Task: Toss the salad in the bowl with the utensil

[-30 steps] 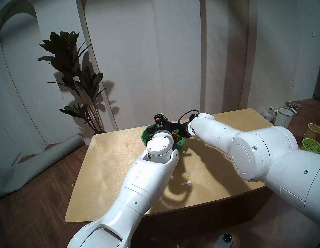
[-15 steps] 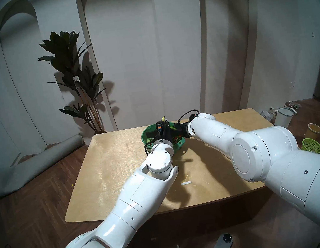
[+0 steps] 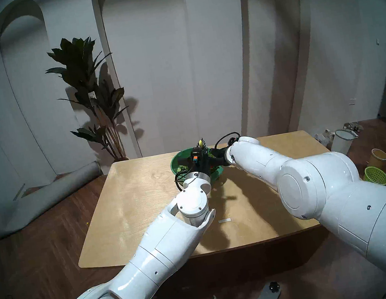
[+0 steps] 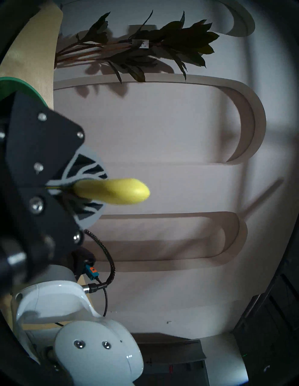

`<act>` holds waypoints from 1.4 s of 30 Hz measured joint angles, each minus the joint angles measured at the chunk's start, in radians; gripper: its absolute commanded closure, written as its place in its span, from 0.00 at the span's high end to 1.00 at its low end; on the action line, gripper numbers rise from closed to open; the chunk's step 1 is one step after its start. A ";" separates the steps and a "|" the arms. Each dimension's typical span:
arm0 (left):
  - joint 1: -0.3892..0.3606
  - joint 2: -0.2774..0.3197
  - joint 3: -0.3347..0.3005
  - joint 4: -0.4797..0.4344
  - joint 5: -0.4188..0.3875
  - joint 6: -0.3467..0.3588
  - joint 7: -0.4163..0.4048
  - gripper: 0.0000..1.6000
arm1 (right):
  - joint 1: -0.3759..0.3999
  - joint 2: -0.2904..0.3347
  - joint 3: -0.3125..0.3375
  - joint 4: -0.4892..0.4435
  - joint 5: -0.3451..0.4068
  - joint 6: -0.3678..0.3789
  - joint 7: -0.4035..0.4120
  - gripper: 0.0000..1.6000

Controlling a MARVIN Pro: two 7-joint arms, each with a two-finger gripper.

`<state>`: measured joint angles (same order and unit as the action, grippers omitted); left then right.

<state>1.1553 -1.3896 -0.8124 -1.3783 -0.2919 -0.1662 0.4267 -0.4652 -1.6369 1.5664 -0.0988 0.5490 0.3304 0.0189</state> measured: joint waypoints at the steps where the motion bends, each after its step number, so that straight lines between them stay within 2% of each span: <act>1: 0.000 0.002 0.003 0.000 0.000 -0.001 -0.004 0.00 | 0.000 0.000 0.000 0.000 0.000 0.000 0.000 0.18; 9: 0.000 0.013 0.027 0.015 0.002 -0.019 -0.034 0.00 | 0.000 0.000 0.000 0.000 0.000 0.000 0.000 0.18; 22: -0.014 -0.003 0.038 0.140 0.017 -0.063 -0.050 0.00 | 0.000 0.000 0.000 0.000 0.000 0.000 0.000 0.18; 31: -0.029 -0.014 0.038 0.194 0.035 -0.088 -0.059 0.00 | 0.000 0.000 0.000 0.000 0.000 0.000 0.000 0.18; 42: -0.052 -0.017 0.040 0.208 0.045 -0.048 -0.088 0.00 | 0.000 0.000 0.000 0.000 0.000 0.000 0.000 0.18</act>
<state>1.1034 -1.4063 -0.7729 -1.1701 -0.2467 -0.2141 0.3383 -0.4655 -1.6369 1.5664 -0.0992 0.5490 0.3304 0.0189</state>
